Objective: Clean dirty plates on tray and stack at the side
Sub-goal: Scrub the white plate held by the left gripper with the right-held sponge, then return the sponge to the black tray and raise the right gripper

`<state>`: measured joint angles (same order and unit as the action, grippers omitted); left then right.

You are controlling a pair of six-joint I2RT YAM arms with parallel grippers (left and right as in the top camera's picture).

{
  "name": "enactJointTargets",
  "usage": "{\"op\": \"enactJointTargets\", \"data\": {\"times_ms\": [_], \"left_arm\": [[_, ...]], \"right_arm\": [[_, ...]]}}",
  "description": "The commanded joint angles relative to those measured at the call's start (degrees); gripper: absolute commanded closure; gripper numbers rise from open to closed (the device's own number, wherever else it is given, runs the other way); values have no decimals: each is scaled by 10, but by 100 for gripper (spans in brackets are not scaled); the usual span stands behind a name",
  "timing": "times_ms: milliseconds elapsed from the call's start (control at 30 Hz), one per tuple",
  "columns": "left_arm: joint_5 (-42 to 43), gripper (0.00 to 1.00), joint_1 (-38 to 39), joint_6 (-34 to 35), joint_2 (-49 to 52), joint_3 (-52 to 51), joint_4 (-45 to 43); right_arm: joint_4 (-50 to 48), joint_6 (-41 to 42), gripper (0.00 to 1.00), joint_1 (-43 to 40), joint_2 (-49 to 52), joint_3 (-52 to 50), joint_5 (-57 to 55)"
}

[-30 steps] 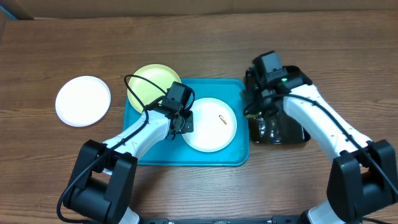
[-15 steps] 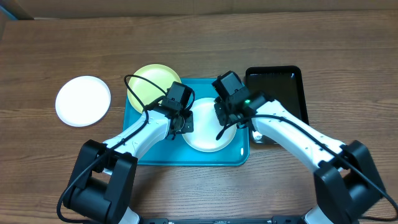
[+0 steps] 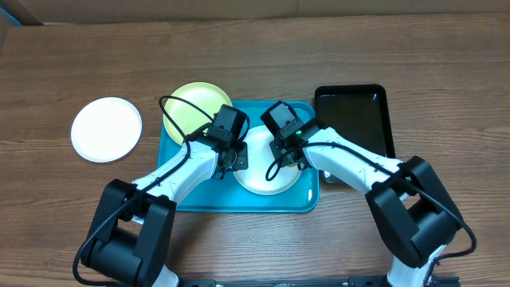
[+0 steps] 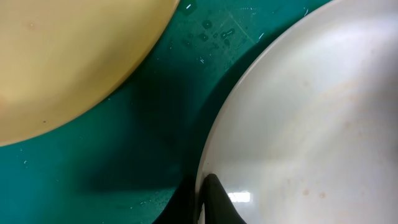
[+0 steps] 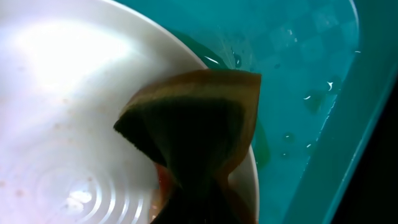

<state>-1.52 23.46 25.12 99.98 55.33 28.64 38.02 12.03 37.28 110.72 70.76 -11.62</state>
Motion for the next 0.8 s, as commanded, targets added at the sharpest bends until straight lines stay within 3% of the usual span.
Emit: {"op": "enactJointTargets", "data": {"times_ms": [0, 500, 767], "left_arm": [[-3, 95, -4, -7, 12, -9, 3], [-3, 95, -4, -7, 12, -9, 3], [-3, 94, -4, -7, 12, -9, 3]], "right_arm": [[4, 16, 96, 2, 33, -5, 2], [43, -21, 96, -32, 26, 49, 427], [159, -55, 96, -143, -50, 147, 472]]}}
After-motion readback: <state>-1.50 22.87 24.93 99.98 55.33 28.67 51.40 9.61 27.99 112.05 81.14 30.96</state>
